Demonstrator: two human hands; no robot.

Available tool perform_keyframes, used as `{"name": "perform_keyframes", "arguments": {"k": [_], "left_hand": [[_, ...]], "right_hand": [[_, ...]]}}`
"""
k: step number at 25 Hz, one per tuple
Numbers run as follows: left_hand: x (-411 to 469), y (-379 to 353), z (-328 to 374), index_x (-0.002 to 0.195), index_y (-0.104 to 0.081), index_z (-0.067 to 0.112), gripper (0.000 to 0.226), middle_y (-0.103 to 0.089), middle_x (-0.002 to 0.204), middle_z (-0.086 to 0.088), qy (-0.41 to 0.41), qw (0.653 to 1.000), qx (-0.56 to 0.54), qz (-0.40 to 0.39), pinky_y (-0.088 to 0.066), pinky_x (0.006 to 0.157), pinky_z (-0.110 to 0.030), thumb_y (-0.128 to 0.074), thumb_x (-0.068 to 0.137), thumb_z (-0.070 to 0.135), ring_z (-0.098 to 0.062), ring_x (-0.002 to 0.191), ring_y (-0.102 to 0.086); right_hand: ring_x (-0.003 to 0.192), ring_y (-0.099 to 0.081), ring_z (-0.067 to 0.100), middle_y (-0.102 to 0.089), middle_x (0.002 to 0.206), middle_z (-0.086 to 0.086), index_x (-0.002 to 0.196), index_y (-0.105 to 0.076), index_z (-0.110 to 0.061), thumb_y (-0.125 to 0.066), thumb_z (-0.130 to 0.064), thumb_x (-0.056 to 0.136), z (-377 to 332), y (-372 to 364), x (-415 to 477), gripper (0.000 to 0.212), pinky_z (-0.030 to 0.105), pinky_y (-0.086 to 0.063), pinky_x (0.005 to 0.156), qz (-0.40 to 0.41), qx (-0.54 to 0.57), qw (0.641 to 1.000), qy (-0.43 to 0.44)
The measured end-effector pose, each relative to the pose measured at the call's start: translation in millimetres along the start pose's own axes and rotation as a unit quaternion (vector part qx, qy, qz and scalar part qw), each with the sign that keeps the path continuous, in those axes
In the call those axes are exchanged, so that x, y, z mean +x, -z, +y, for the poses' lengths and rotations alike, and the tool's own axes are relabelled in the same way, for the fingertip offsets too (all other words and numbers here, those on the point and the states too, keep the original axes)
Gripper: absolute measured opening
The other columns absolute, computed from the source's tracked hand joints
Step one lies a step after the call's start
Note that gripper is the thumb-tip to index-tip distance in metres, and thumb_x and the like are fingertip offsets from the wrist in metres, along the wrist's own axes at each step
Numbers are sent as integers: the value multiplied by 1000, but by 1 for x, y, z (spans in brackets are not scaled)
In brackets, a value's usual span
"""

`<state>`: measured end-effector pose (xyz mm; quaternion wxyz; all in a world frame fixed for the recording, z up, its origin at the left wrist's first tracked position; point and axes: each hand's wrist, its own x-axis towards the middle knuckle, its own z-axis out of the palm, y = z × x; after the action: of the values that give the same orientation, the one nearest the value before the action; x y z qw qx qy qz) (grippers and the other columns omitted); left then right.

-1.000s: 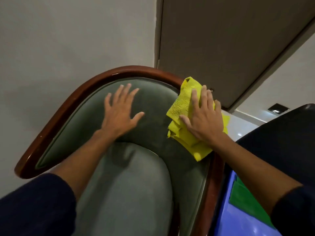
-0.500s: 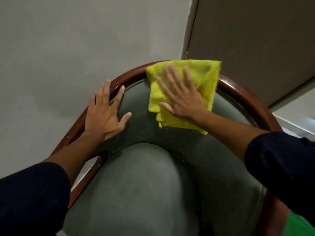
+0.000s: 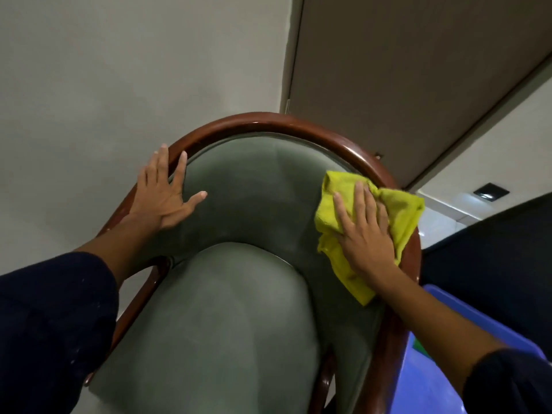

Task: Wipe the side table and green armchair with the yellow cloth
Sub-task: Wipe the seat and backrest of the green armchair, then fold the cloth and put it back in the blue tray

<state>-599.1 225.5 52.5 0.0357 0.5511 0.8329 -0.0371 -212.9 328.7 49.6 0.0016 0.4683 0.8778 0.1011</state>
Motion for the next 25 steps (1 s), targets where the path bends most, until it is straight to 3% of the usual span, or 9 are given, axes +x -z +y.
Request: {"name": "perform_keyframes", "arguments": {"k": [5,10,12,14,17,19,22,24,25], "left_hand": [[-112,15,97,150,-28,17,67,-26,158,-17,-65,968,-225,-88,-17,121,-45,-45,94,51,-31,148,-17],[-228,29,216,112,-70,21,81,-67,118,-2,32,746,-558,-361,-41,94,-32,-40,71,84,-22,112,-59],[-249,38,236,94,-74,20,65,-72,96,2,57,710,-620,-327,-46,89,-34,-55,67,76,-16,92,-66],[-265,50,247,83,-73,15,39,-74,81,-1,19,733,-634,-244,-55,78,-37,-68,75,53,-14,76,-70],[-285,67,261,90,-68,28,7,-71,83,9,-78,754,-616,-213,-55,71,-26,-66,86,34,2,72,-65],[-303,83,289,104,-67,26,16,-70,93,5,-133,745,-609,-237,-54,81,-26,-64,88,27,-1,83,-63],[-314,98,349,111,-66,20,21,-71,104,0,-120,682,-668,-271,-54,86,-26,-64,90,16,-7,93,-66],[-311,94,379,113,-65,20,21,-74,105,-1,-33,615,-731,-295,-58,85,-28,-61,93,19,-14,95,-70],[-310,82,396,119,-61,19,24,-72,111,-3,5,604,-738,-301,-57,87,-30,-58,95,22,-17,99,-69]], "right_hand": [[142,-35,39,-36,153,28,143,-42,-12,-39,-13,98,-25,39,-101,45,46,-30,114,-135,-5,989,-57],[93,-68,36,-73,110,14,121,-62,-13,-59,6,79,-33,86,-191,45,38,-50,69,-90,282,952,-78],[82,-68,34,-72,96,13,116,-55,-16,-61,3,77,-33,97,-224,44,33,-45,61,-59,344,932,-100],[89,-69,24,-71,103,4,114,-47,-26,-72,-12,74,-22,105,-253,48,34,-53,68,-43,440,891,-106],[114,-60,-1,-60,127,-14,111,-46,-44,-92,-45,55,25,110,-270,72,18,-54,86,-85,618,769,-136],[130,-46,1,-50,138,-14,119,-48,-47,-94,-39,56,70,101,-286,79,31,-49,102,-147,663,713,-174],[129,-48,22,-61,130,-1,130,-55,-22,-72,-35,80,119,71,-318,54,52,-37,113,-192,816,476,-265],[116,-62,32,-71,121,11,130,-60,-8,-56,-58,80,133,57,-339,71,50,-51,98,-174,860,319,-359],[104,-71,30,-76,111,13,124,-64,-7,-53,-61,79,143,46,-350,71,45,-60,84,-155,857,285,-400]]}}
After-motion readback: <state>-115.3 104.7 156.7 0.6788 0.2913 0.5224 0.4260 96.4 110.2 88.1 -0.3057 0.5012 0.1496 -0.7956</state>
